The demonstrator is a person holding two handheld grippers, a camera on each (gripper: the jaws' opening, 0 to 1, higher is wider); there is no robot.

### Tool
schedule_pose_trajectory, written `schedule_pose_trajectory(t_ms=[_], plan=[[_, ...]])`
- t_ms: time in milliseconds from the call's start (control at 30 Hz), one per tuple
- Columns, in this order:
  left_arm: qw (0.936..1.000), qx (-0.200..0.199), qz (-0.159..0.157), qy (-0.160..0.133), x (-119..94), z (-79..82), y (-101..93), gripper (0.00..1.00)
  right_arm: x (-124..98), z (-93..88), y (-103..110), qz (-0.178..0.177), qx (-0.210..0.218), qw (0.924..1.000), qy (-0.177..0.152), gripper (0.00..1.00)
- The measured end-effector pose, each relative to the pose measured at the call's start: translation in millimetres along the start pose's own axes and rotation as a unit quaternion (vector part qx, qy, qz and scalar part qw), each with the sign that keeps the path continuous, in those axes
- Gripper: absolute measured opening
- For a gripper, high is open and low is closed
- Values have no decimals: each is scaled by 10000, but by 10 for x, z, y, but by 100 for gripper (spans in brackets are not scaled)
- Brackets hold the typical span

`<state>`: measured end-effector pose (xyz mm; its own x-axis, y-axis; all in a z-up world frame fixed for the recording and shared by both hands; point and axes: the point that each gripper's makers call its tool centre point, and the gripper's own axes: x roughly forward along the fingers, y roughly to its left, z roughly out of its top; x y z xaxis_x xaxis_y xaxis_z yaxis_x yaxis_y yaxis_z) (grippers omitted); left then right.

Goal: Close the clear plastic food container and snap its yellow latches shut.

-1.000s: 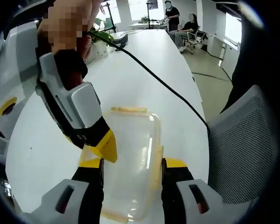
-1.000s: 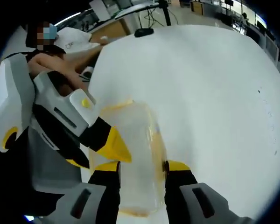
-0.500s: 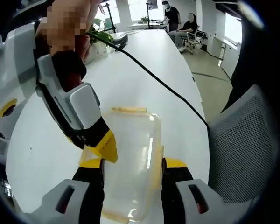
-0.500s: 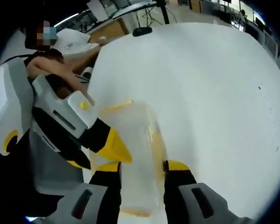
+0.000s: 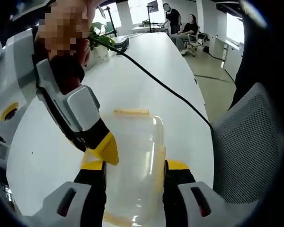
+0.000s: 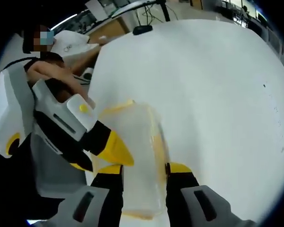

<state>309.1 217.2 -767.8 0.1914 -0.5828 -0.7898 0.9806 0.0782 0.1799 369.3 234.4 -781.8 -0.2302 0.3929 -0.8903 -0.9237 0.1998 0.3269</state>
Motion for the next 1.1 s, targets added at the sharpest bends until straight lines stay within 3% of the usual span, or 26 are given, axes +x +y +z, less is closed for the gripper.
schedule_pose_trajectory(t_ms=[600, 933, 1100], plan=[[9998, 61, 115, 119, -10, 9, 9, 48, -39, 17, 53, -68, -80, 9999, -86, 35], [9999, 89, 126, 40, -10, 8, 16, 49, -51, 17, 82, -73, -58, 10000, -5, 35], [10000, -28, 41, -7, -23, 24, 19, 49, -61, 5, 98, -123, -66, 9998, -149, 35]])
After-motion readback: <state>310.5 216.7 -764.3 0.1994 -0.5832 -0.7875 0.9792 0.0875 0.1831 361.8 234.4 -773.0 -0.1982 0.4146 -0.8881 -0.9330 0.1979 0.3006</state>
